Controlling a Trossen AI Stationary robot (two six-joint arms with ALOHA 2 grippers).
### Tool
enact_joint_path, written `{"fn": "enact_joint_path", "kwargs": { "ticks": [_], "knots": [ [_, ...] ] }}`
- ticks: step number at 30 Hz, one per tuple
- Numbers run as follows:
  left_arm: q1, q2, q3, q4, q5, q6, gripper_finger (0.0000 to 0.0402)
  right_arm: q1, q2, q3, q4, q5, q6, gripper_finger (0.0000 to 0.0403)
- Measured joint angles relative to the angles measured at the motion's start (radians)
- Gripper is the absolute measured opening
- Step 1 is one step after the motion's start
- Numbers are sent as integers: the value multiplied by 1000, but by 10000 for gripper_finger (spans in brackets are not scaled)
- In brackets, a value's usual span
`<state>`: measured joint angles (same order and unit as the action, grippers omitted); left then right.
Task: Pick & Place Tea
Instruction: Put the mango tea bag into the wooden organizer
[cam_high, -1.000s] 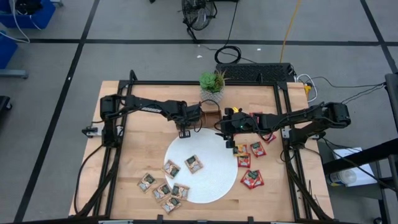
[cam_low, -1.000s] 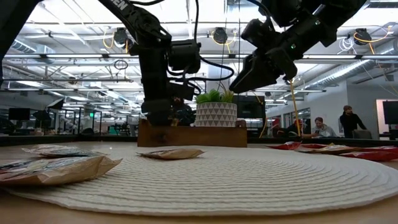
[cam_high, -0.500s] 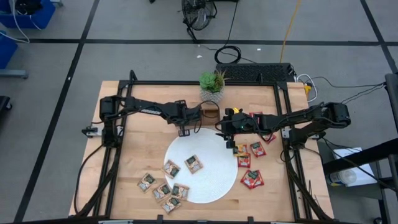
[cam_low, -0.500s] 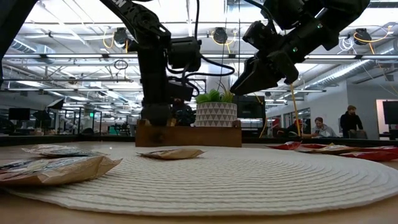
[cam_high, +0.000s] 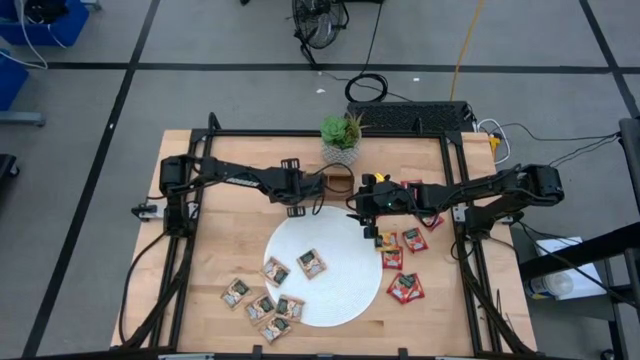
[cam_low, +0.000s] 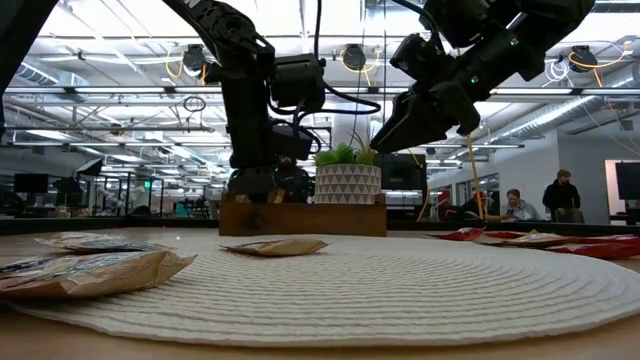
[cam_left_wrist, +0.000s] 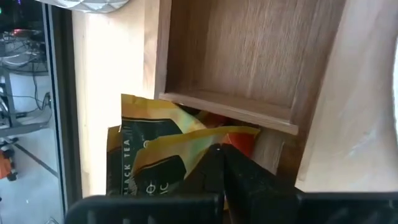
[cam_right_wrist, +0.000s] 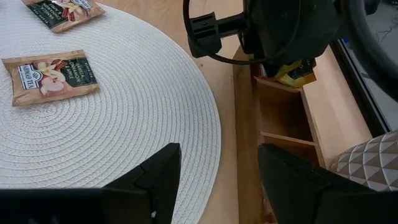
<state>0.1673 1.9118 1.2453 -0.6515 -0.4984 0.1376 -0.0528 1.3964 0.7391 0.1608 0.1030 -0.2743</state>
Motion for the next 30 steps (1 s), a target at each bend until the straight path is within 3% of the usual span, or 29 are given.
{"fn": "enact_joint_path", "kwargs": {
  "ticks": [7, 15, 25, 27, 30],
  "knots": [
    [-18, 0, 0, 1, 0, -4, 21, 0, 0, 0, 0, 0, 0, 196],
    [-62, -20, 2, 19, -1, 36, 4, 0, 0, 0, 2, 0, 0, 196],
    [-61, -255, 3, 3, 12, -18, 26, 3, -10, -2, 6, 2, 0, 196],
    [-61, -319, -3, 8, 87, -15, 27, 5, -26, -1, 2, 3, 0, 196],
    [-60, -436, -62, 131, 319, 24, 21, 18, -80, -2, -51, 3, 14, 196]
  ]
}}
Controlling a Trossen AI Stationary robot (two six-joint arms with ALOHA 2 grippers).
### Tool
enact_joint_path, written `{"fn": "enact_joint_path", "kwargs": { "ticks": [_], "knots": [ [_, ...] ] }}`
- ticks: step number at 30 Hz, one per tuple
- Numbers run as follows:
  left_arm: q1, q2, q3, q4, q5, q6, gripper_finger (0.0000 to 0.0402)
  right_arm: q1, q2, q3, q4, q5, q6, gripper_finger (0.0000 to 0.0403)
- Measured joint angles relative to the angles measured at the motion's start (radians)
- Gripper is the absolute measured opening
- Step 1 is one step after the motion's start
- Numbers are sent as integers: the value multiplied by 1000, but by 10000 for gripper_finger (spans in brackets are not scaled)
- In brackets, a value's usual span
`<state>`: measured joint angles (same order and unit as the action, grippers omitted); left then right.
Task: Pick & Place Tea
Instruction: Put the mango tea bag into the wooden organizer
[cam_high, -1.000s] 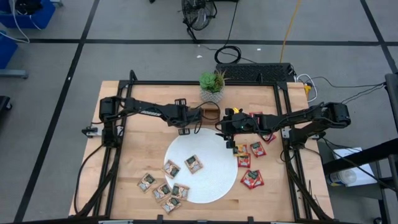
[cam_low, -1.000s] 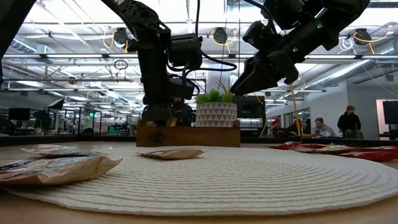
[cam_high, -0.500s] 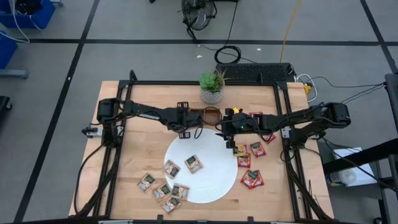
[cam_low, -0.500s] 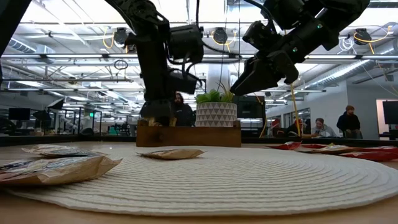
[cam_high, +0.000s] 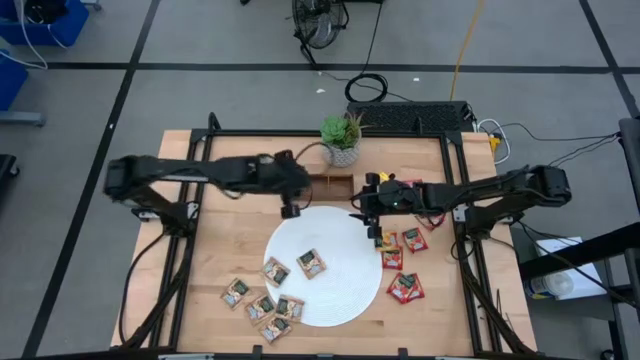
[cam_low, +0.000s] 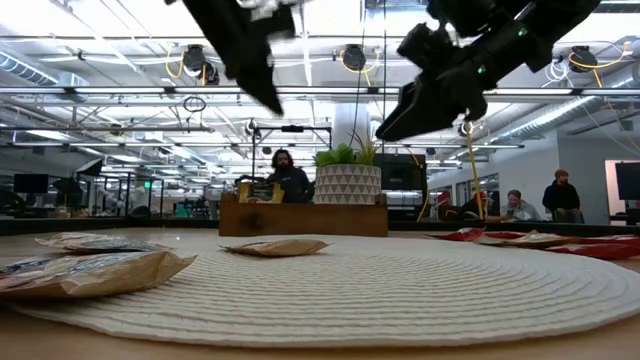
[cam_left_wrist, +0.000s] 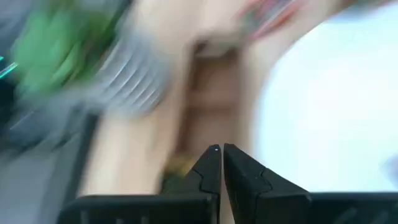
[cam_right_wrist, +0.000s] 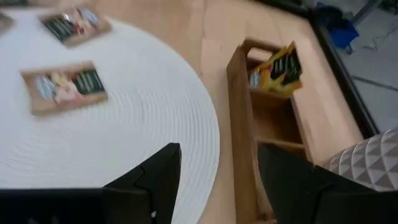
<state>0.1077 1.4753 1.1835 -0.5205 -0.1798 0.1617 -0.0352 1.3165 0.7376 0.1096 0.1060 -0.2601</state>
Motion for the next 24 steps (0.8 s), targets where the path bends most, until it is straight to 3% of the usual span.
{"fn": "enact_joint_path", "kwargs": {
  "ticks": [4, 7, 10, 13, 16, 24],
  "knots": [
    [12, -172, -178, 253, 253, 44, 6, 38, -99, 0, -101, -2, 50, 196],
    [23, -303, -334, 388, 286, 22, 5, 72, -168, 0, -213, -9, 137, 196],
    [32, -415, -478, 529, 313, -31, 20, 98, -213, -12, -280, -81, 259, 196],
    [34, -498, -604, 682, 310, -71, 35, 113, -232, -42, -334, -143, 376, 196],
    [34, -542, -693, 795, 233, -114, 48, 117, -233, -43, -440, -133, 511, 196],
    [34, -560, -764, 834, 152, -137, 69, 92, -226, -43, -682, -134, 825, 196]
  ]
}}
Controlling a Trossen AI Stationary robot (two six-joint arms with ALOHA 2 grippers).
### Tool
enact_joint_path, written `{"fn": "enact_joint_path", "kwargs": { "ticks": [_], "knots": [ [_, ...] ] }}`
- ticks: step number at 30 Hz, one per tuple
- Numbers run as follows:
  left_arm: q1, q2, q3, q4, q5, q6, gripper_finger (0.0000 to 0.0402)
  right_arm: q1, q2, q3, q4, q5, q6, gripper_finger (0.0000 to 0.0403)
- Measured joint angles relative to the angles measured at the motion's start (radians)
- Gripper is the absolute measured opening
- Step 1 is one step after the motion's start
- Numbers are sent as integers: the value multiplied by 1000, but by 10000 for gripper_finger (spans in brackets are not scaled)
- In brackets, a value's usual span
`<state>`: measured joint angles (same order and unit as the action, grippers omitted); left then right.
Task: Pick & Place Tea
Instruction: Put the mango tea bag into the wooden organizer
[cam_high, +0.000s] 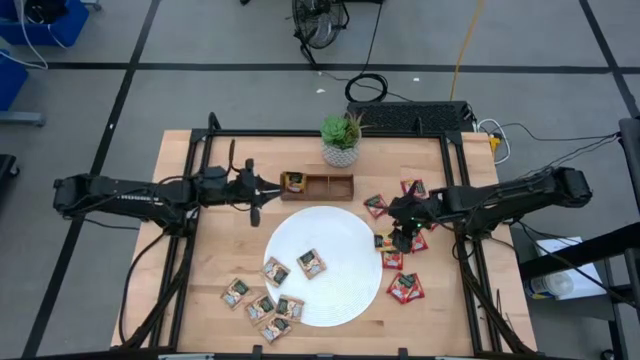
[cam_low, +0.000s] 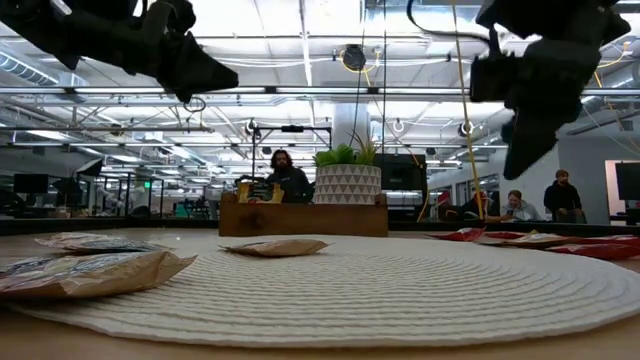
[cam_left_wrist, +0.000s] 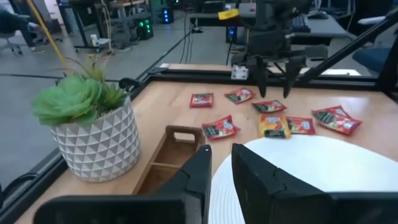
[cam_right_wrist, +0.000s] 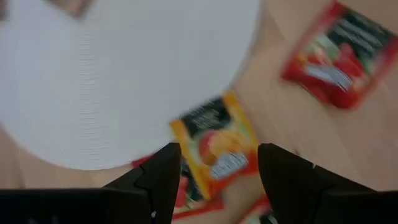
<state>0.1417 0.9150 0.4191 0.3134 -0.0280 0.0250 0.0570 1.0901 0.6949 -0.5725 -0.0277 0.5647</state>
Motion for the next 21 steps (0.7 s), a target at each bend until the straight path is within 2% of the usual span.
{"fn": "enact_joint_path", "kwargs": {
  "ticks": [5, 11, 15, 21],
  "knots": [
    [0, 0, 0, -7, 0, -1, 67, -52, 0, 0, -40, -11, 98, 196],
    [0, 0, 0, -8, 0, -3, 67, -104, 0, -67, -1, -114, 208, 196],
    [0, 0, 0, -8, 0, -4, 67, -120, 0, -153, 122, -160, 284, 196],
    [0, 1, 0, -9, 0, -4, 67, -139, 0, -248, 254, -159, 325, 196]
  ]
}}
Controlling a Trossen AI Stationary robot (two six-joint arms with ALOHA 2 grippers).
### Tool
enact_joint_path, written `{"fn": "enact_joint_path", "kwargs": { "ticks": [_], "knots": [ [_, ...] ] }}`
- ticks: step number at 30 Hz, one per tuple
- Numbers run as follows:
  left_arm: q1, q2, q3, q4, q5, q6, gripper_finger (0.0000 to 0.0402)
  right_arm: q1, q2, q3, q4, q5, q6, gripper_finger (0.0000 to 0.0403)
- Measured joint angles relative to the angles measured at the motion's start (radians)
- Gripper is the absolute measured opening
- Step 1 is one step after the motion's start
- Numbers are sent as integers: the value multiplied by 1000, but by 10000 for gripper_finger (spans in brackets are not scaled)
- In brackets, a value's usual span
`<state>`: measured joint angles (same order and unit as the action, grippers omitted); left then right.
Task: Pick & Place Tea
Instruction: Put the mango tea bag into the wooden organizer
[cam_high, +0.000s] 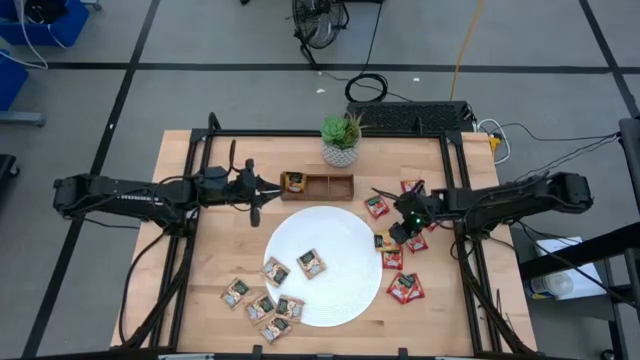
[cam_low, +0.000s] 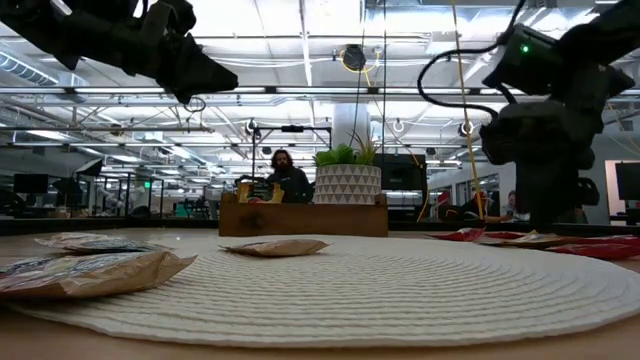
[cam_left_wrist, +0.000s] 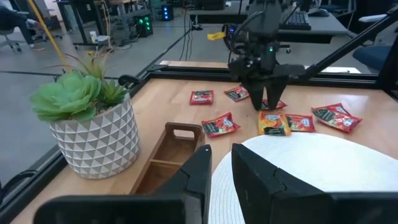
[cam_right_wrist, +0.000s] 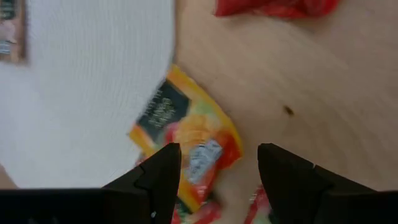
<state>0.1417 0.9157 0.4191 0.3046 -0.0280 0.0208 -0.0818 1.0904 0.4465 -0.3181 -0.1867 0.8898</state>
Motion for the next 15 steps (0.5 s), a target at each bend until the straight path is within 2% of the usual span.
{"fn": "enact_joint_path", "kwargs": {
  "ticks": [10, 15],
  "knots": [
    [0, 0, 0, 36, 0, 2, 67, -11, -2, -84, 127, -2, 15, 196],
    [0, 0, 0, 40, 0, 7, 67, -10, 0, -96, 186, -54, 10, 196]
  ]
}}
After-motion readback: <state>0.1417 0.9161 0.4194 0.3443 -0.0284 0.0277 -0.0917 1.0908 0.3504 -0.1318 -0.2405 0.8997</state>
